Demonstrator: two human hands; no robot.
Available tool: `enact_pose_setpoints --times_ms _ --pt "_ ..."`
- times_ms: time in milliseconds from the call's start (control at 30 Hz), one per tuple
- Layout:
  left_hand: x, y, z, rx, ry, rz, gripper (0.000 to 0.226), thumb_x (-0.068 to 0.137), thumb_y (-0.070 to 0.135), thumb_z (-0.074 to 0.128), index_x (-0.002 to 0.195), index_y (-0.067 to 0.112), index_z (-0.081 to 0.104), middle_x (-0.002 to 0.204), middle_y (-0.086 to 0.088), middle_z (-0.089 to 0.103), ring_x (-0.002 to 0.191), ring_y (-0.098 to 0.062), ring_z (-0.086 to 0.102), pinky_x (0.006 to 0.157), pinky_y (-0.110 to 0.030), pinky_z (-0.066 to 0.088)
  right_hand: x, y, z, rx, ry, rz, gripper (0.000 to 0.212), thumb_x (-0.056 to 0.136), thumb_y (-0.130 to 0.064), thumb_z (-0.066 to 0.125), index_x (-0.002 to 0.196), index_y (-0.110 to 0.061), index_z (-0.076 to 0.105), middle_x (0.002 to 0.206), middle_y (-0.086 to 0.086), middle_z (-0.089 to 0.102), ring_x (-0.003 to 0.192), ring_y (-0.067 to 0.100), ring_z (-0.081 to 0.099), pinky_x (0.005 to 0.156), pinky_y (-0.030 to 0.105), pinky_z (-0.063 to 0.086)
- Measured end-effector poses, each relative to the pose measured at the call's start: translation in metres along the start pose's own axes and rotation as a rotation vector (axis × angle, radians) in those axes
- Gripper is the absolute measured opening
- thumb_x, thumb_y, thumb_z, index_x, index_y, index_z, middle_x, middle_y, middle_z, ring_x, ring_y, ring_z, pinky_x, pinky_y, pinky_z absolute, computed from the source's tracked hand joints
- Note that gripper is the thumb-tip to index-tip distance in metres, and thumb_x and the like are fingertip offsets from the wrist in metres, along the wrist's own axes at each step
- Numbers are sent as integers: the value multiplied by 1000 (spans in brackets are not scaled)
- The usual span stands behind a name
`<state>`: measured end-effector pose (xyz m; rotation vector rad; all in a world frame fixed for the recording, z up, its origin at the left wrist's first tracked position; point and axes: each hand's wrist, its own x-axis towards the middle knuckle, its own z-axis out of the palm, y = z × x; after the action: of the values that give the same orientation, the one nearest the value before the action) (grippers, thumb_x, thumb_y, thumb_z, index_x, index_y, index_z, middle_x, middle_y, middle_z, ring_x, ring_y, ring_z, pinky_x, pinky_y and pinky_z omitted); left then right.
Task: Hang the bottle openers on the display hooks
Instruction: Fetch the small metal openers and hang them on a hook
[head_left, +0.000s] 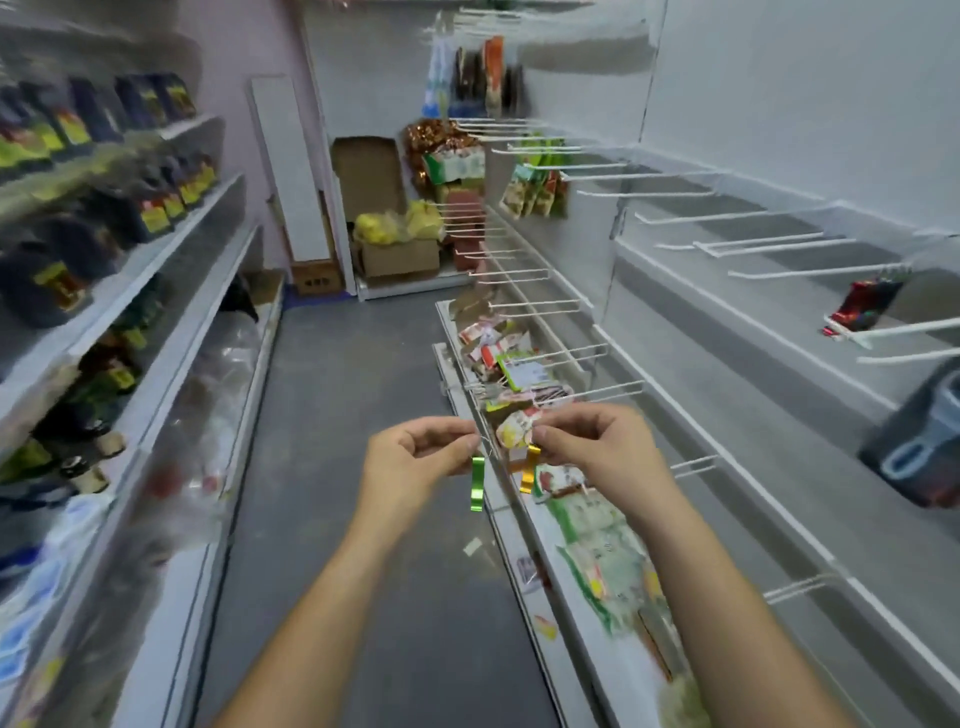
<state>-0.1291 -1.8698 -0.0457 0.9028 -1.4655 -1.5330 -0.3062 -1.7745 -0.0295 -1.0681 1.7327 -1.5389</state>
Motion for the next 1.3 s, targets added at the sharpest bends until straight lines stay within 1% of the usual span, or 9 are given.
enact_pose_setpoints --times_ms 100,200,367,500,633,800,967,1200,1300 --pt "50 -7 31 -2 -125 -8 15 79 -2 77 85 11 78 83 -12 78 74 -20 71 77 -34 61 24 10 -25 -22 129 44 7 83 -3 76 85 -9 78 80 15 76 67 15 68 72 43 56" --pt "93 -13 68 -12 -283 -23 13 80 -2 77 90 5 78 85 -10 79 75 -17 72 72 -28 61 40 18 -48 -46 271 77 11 83 -6 78 80 -17 78 74 9 76 65 13 66 72 37 57" --pt "147 -24 124 -27 -607 -31 14 81 -1 76 91 8 77 84 -10 78 75 -17 73 67 -23 58 39 19 -72 -95 575 111 13 84 -9 77 76 -20 78 78 15 75 69 22 67 80 44 58" --pt "162 -24 157 -61 -809 -26 15 80 -5 75 87 9 77 79 -7 78 71 -13 72 65 -21 58 20 14 -73 -109 787 169 12 83 -8 77 78 -18 79 78 9 77 72 24 72 81 43 59" --pt "159 -24 179 -85 -936 -57 14 80 -5 75 93 1 76 82 -11 78 72 -16 72 68 -24 60 0 11 -76 -135 956 183 10 83 -9 78 81 -19 79 74 1 77 68 13 70 74 29 60" --pt "155 -15 186 -36 -991 -25 14 79 4 79 91 12 78 85 -6 79 81 -20 75 77 -29 61 -4 9 -72 -146 962 194 10 84 -10 77 82 -20 78 71 -5 76 66 5 68 65 17 54" --pt "167 -6 180 -26 -998 -2 15 79 5 80 88 16 79 82 -4 78 80 -18 74 77 -30 61 13 3 -74 -187 970 134 9 83 -10 78 83 -20 79 78 1 78 73 13 71 75 28 61" --pt "206 -4 186 -57 -1052 -2 15 79 4 80 92 12 78 86 -4 79 83 -21 75 78 -28 61 42 -11 -72 -281 1027 69 6 85 -14 76 88 -18 79 82 0 77 79 19 73 77 33 62" --pt "223 -3 198 -53 -1103 20 15 80 6 79 90 16 79 84 -3 79 84 -23 76 78 -29 61 55 -19 -72 -266 1102 45 5 85 -13 76 88 -17 79 82 4 77 79 26 73 79 43 62"
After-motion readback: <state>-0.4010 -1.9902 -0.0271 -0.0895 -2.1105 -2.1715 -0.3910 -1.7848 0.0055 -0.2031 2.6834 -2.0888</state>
